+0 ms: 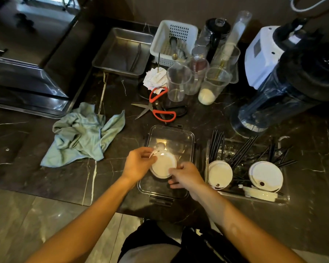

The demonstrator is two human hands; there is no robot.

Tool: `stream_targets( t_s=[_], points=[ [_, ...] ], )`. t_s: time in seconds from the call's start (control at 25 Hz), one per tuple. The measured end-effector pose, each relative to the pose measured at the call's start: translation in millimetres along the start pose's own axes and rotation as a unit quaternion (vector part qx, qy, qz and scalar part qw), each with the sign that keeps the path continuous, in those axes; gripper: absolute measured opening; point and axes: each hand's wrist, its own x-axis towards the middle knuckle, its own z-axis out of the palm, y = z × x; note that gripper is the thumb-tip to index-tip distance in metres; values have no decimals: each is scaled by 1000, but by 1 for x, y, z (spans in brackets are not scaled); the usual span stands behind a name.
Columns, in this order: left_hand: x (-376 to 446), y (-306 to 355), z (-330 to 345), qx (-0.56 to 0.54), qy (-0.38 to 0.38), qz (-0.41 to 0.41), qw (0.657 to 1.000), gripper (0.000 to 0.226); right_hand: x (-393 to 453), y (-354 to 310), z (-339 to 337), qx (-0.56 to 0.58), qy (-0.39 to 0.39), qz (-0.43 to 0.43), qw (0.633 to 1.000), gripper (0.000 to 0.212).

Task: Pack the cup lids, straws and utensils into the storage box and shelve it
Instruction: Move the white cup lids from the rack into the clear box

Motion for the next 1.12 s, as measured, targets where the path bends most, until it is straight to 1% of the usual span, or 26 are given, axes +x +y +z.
stream_targets(
  t_s=[0.08,0.16,0.28,0.32,0.44,0.52,0.56,0.6,0.68,0.76,0.84,0.88,0.92,0.96,1.04,1.12],
  points=[
    [4,-6,3,54,-2,18,998,27,6,3,4,-8,16,10,1000,5],
    [7,-6,6,101,-3,41,994,27,10,5,9,-9,35,20,999,3],
    [11,-5,9,146,-21,58,987,27,13,9,12,-26,71,22,997,21],
    [11,-5,9,168,-26,69,983,29,12,9,13,-34,78,19,996,24],
    [12,3,8,225,-30,100,969,37,-3,-2,9,-96,81,-30,992,20],
    [12,22,13,204,-17,122,971,35,-22,-14,-4,-136,63,-72,986,9],
    [12,33,18,189,-13,138,972,32,-33,-20,-15,-148,63,-103,982,10],
    [11,45,25,178,-20,152,972,29,-44,-24,-29,-164,81,-139,973,16],
    [4,68,47,160,-59,187,968,26,-61,-27,-66,-219,176,-202,938,21],
    [-5,85,73,154,-97,227,957,24,-65,-20,-104,-266,259,-218,903,16],
    [-14,97,96,188,-143,274,933,26,-62,-4,-140,-270,304,-176,896,11],
    [-18,102,107,220,-165,302,913,28,-62,6,-158,-270,325,-146,894,9],
    [-21,107,118,259,-186,336,886,30,-61,16,-175,-277,345,-117,889,10],
    [-23,110,128,300,-208,368,855,33,-61,24,-190,-292,358,-97,882,16],
    [-26,116,149,378,-251,410,791,42,-60,37,-212,-336,349,-72,872,27],
    [-26,116,167,448,-283,425,733,51,-58,41,-220,-373,327,-63,866,32]
  ],
)
